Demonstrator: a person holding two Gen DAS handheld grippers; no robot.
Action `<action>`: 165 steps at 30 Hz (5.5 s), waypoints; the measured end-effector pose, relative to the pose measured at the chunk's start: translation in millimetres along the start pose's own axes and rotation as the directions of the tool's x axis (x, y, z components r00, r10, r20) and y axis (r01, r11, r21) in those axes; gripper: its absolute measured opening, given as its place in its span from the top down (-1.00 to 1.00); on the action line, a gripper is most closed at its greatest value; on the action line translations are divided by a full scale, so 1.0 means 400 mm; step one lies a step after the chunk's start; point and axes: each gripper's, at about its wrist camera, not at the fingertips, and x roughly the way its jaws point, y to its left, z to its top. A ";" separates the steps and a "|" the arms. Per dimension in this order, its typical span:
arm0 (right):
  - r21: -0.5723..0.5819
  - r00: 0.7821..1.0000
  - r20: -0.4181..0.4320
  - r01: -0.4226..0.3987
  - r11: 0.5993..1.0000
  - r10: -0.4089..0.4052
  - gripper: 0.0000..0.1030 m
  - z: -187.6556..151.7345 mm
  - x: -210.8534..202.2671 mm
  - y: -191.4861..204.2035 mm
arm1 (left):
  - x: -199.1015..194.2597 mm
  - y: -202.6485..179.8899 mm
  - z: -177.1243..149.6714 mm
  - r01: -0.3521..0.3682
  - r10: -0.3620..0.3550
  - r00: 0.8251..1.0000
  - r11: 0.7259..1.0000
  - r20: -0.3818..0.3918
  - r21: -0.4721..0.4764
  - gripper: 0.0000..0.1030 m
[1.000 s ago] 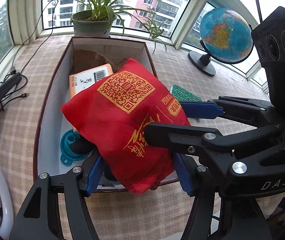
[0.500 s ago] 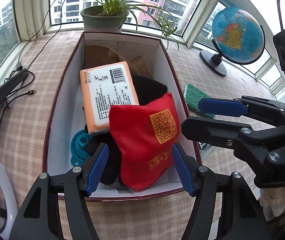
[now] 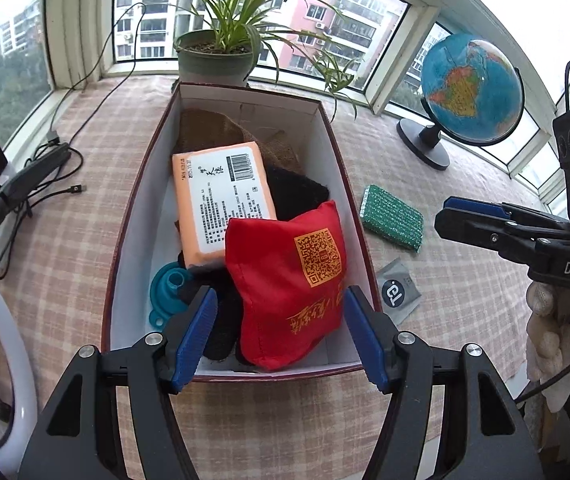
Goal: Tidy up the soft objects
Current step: 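Move the left gripper to the grey wipe packet while the right approaches the green pad, then lower the left gripper around the wipe packet while the right straddles the green pad, then close the left gripper on the wipe packet while the right grips the green pad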
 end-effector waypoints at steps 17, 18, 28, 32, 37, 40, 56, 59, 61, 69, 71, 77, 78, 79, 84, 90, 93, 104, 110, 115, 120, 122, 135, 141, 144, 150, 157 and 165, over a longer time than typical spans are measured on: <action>0.041 0.987 0.072 0.142 0.989 -0.145 -0.35 -0.042 -0.123 -0.247 | 0.056 -0.271 -0.001 0.061 -0.053 0.997 0.982 -0.048 0.179 -0.27; 0.028 0.987 0.067 0.147 0.989 -0.149 -0.35 -0.042 -0.124 -0.255 | 0.063 -0.286 -0.003 0.064 -0.055 0.997 0.982 -0.055 0.180 -0.27; -0.054 0.990 -0.072 0.120 0.991 -0.123 -0.35 -0.024 -0.078 -0.353 | 0.182 -0.405 -0.034 0.060 -0.048 0.985 0.996 -0.163 0.071 -0.41; -0.098 0.987 -0.109 0.110 0.989 -0.121 -0.35 -0.011 -0.045 -0.387 | 0.243 -0.441 -0.043 0.014 -0.013 0.980 1.000 -0.198 0.001 -0.50; -0.142 0.980 -0.175 0.066 0.988 -0.091 -0.35 0.007 0.010 -0.424 | 0.315 -0.454 -0.036 -0.096 0.076 0.969 0.992 -0.234 -0.077 -0.50; -0.191 0.974 -0.206 0.059 0.980 -0.099 -0.35 0.011 0.048 -0.429 | 0.353 -0.429 -0.031 -0.144 0.094 0.961 0.973 -0.259 -0.180 -0.50; -0.375 0.944 -0.320 -0.046 0.926 -0.083 -0.43 0.028 0.231 -0.368 | 0.444 -0.385 -0.034 -0.300 0.202 0.925 0.907 -0.321 -0.294 -0.50; -0.381 0.939 -0.334 -0.051 0.923 -0.086 -0.43 0.026 0.254 -0.366 | 0.443 -0.380 -0.030 -0.305 0.208 0.926 0.905 -0.315 -0.297 -0.51; -0.377 0.936 -0.340 -0.049 0.925 -0.089 -0.44 0.026 0.264 -0.367 | 0.444 -0.377 -0.030 -0.309 0.213 0.926 0.902 -0.310 -0.302 -0.51; -0.431 0.925 -0.346 -0.011 0.903 -0.154 -0.53 0.027 0.302 -0.358 | 0.449 -0.397 -0.034 -0.323 0.237 0.923 0.905 -0.305 -0.276 -0.54; -0.430 0.920 -0.360 -0.013 0.903 -0.158 -0.56 0.028 0.315 -0.360 | 0.448 -0.397 -0.035 -0.318 0.232 0.924 0.906 -0.304 -0.277 -0.54; -0.443 0.906 -0.384 -0.015 0.896 -0.175 -0.58 0.021 0.369 -0.343 | 0.438 -0.384 -0.040 -0.295 0.206 0.932 0.909 -0.299 -0.293 -0.51; -0.451 0.906 -0.383 -0.015 0.893 -0.178 -0.58 0.019 0.372 -0.340 | 0.437 -0.383 -0.041 -0.295 0.207 0.932 0.910 -0.299 -0.291 -0.50; -0.459 0.905 -0.384 -0.014 0.889 -0.184 -0.58 0.018 0.375 -0.338 | 0.435 -0.383 -0.041 -0.295 0.207 0.932 0.910 -0.299 -0.290 -0.50; -0.499 0.901 -0.376 0.000 0.867 -0.216 -0.57 -0.007 0.388 -0.314 | 0.440 -0.384 -0.033 -0.293 0.204 0.933 0.908 -0.296 -0.300 -0.44; -0.489 0.908 -0.357 0.016 0.872 -0.217 -0.46 -0.022 0.373 -0.327 | 0.427 -0.370 -0.037 -0.279 0.183 0.938 0.901 -0.293 -0.331 -0.30; -0.485 0.914 -0.339 0.033 0.874 -0.223 -0.45 -0.023 0.355 -0.349 | 0.422 -0.368 -0.040 -0.277 0.179 0.939 0.901 -0.294 -0.335 -0.15; -0.479 0.916 -0.339 0.026 0.877 -0.213 -0.44 -0.025 0.323 -0.372 | 0.420 -0.363 -0.038 -0.260 0.159 0.944 0.896 -0.287 -0.359 -0.13; -0.473 0.919 -0.334 0.028 0.881 -0.208 -0.44 -0.049 0.333 -0.368 | 0.440 -0.369 -0.020 -0.303 0.193 0.932 0.879 -0.306 -0.369 -0.42; -0.456 0.922 -0.324 0.043 0.889 -0.211 -0.44 -0.023 0.320 -0.402 | 0.465 -0.380 0.011 -0.356 0.246 0.915 0.863 -0.319 -0.358 -0.50; -0.447 0.924 -0.320 0.046 0.893 -0.208 -0.44 -0.015 0.303 -0.425 | 0.475 -0.394 0.027 -0.361 0.255 0.911 0.873 -0.325 -0.327 -0.50; -0.442 0.926 -0.317 0.048 0.896 -0.206 -0.44 -0.017 0.292 -0.436 | 0.486 -0.389 0.025 -0.349 0.231 0.909 0.877 -0.347 -0.330 -0.50; -0.426 0.925 -0.319 0.056 0.903 -0.208 -0.44 -0.005 0.305 -0.479 | 0.449 -0.401 -0.031 -0.304 0.222 0.924 0.921 -0.312 -0.245 -0.50; -0.422 0.926 -0.318 0.056 0.905 -0.205 -0.44 -0.008 0.309 -0.489 | 0.429 -0.415 -0.057 -0.317 0.256 0.923 0.929 -0.287 -0.191 -0.39; -0.414 0.927 -0.315 0.056 0.908 -0.201 -0.44 -0.010 0.307 -0.497 | 0.415 -0.410 -0.066 -0.303 0.246 0.931 0.933 -0.270 -0.195 -0.27; -0.407 0.928 -0.316 0.054 0.912 -0.196 -0.44 -0.009 0.312 -0.506 | 0.396 -0.406 -0.070 -0.278 0.221 0.940 0.938 -0.261 -0.205 0.24; -0.403 0.929 -0.311 0.061 0.913 -0.200 -0.44 -0.005 0.312 -0.509 | 0.405 -0.418 -0.052 -0.238 0.179 0.947 0.949 -0.266 -0.207 0.76; -0.411 0.931 -0.301 0.071 0.909 -0.209 -0.44 -0.009 0.304 -0.499 | 0.410 -0.427 -0.036 -0.216 0.155 0.955 0.948 -0.252 -0.235 0.84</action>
